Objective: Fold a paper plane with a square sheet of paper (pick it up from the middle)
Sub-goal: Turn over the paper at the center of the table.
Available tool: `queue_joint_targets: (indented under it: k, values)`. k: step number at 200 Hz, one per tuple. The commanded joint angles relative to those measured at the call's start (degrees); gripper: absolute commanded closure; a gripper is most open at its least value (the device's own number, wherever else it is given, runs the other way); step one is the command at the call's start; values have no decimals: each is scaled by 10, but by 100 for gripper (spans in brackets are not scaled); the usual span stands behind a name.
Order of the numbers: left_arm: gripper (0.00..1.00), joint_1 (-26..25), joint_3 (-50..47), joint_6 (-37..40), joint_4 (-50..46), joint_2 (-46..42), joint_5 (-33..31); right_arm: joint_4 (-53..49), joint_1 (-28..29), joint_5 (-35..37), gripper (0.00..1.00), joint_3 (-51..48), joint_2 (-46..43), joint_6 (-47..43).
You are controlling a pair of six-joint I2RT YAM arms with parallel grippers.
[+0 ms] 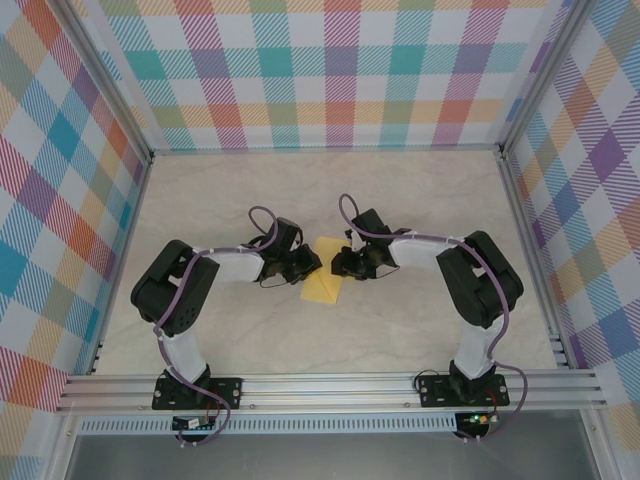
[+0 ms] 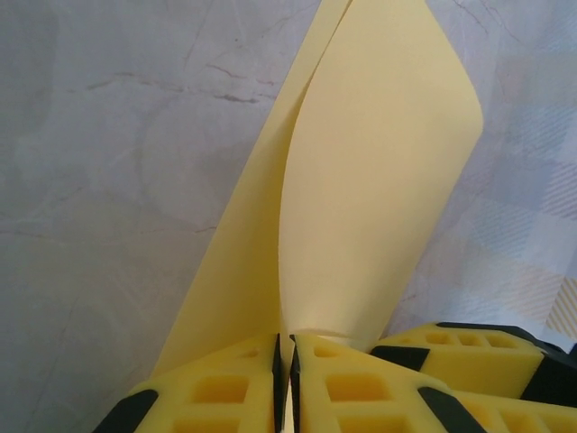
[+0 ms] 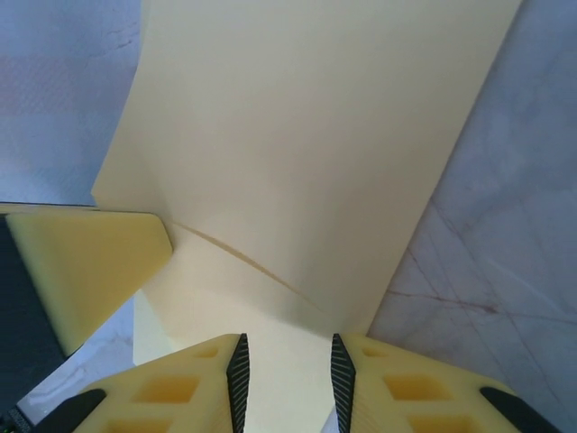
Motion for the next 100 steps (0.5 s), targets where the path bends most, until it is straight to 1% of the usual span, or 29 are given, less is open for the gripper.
queue_joint_targets:
  k: [1, 31, 48, 63, 76, 90, 100]
  values:
    - [88, -6, -16, 18, 18, -29, -9, 7, -12, -16, 67, 0, -45, 9]
    - [95, -6, -17, 39, 1, -62, -29, 5, -27, -5, 64, -15, -93, 19]
    - [97, -5, -2, 74, -53, -92, -51, -3, -37, 18, 64, -27, -133, 19]
    - [97, -5, 28, 120, -137, -129, -88, -32, -40, 68, 62, -29, -167, 9]
    - [97, -6, 66, 170, -231, -160, -137, -56, -43, 116, 60, -31, -194, 2]
    - [97, -7, 119, 218, -344, -187, -207, -79, -44, 168, 52, -34, -218, -3]
    - [97, -8, 153, 248, -403, -199, -253, -91, -46, 199, 46, -36, -234, -8]
